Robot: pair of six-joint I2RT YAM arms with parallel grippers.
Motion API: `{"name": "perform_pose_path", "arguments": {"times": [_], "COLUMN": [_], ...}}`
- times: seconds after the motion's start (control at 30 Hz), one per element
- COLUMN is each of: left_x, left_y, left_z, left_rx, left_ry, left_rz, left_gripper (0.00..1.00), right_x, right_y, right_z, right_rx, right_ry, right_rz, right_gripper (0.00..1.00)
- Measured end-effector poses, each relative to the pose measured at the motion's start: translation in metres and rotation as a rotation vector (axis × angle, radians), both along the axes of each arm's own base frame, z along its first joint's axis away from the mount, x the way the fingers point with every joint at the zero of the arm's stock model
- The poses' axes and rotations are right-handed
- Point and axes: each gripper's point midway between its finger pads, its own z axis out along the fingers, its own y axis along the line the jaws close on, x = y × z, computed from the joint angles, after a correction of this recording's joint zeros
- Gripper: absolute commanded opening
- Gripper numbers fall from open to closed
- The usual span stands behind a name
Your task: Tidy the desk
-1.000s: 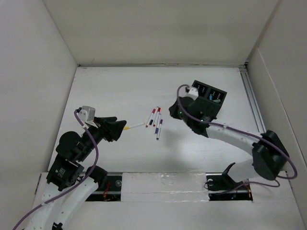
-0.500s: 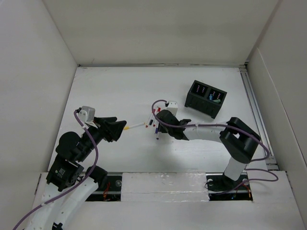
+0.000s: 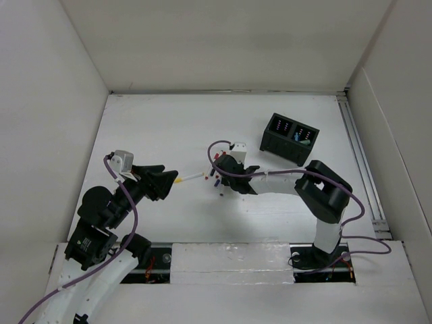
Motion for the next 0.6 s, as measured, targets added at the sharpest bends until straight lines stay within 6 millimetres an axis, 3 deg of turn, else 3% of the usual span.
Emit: {"name": "perform_pose_path", "arguments": {"times": [0.13,0.3,0.37,0.5,0.6], "left_x": [0.000,-0.001,-0.001,-0.001,-0.001], "left_y": [0.000,-0.001,-0.001,-0.001,-0.002], "left_z": [0.000,0.000,0.000,0.000,0.000], "left_rx": [0.000,0.000,0.000,0.001,0.001], "left_ry": [0.000,0.000,0.000,0.000,0.000], "left_rz": [-0.003,-0.006,-0.007,-0.010,-0.012], "left_gripper": [0.52,0.52,0.52,0.52,0.52], "right_x": [0.002,-0.002,-0.007,-0.015,-0.016], "right_y": [-0.004,-0.013,-0.022,-0.036,-0.040], "right_z": [0.000,0.001,0.001,0.003,0.000], "right_rx": [-0.005,0.005,0.001,-0.019,-0.033], "right_ry": [-0.009,-0.018,-0.018,-0.008,0.003], "right_rz": [-0.025,-0.059,-0.070,-0.081,-0.081], "right_gripper": [0.15,0.11,0.14,0.39,0.41]}}
